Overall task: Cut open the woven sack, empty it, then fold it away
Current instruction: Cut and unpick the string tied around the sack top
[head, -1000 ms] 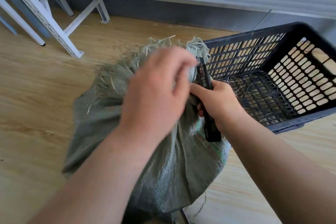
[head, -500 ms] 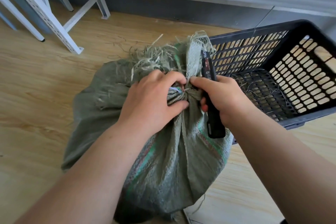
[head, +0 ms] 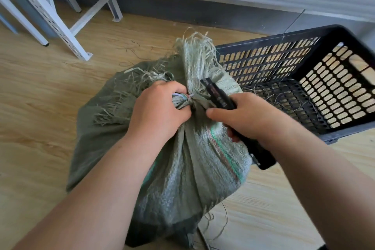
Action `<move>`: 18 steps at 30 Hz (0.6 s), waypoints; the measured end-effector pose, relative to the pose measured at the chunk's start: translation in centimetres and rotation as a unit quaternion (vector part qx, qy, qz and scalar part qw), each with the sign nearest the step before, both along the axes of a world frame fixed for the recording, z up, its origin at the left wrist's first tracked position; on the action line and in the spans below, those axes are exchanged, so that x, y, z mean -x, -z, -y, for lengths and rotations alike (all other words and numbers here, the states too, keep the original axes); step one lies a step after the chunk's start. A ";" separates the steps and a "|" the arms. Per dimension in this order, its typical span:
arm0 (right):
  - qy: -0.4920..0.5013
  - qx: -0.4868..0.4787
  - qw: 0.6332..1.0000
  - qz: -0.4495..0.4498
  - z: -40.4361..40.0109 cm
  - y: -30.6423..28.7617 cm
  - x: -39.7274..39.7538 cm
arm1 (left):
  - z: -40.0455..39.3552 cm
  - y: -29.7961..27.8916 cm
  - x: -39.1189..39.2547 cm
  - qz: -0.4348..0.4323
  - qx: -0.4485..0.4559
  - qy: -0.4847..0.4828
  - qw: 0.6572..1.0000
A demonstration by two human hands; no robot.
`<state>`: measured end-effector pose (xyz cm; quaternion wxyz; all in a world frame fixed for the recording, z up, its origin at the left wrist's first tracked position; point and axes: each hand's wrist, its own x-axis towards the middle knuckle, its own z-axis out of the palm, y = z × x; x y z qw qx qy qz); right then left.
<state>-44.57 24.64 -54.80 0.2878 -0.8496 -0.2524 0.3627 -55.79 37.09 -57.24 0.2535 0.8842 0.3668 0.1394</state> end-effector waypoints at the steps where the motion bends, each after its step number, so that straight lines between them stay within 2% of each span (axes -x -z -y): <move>1: -0.021 0.007 0.999 0.030 0.4 -0.5 -0.4 | -0.1 0.0 0.0 0.001 0.003 0.000 1.000; 3: -0.009 -0.092 0.989 0.113 0.4 -0.7 -0.4 | 0.0 -0.3 0.0 -0.006 0.009 0.016 1.000; 5: 0.002 -0.225 0.969 0.106 -0.4 -0.5 0.4 | 0.4 -0.5 -0.2 -0.008 0.011 0.043 0.999; 6: -0.008 -0.252 0.963 0.091 -0.8 0.0 0.7 | 0.5 -0.6 -0.2 -0.002 0.011 0.054 0.998; 10: -0.051 -0.188 0.972 0.128 -1.3 2.2 0.3 | 0.7 -0.5 0.2 0.027 0.009 0.061 0.998; 13: -0.056 -0.191 0.972 0.123 -1.2 2.5 -0.1 | 0.3 -0.3 0.6 0.048 0.017 0.037 0.998; 18: -0.053 -0.180 0.970 0.153 -1.2 3.5 -0.2 | 0.5 -0.5 0.6 0.019 0.021 -0.011 1.000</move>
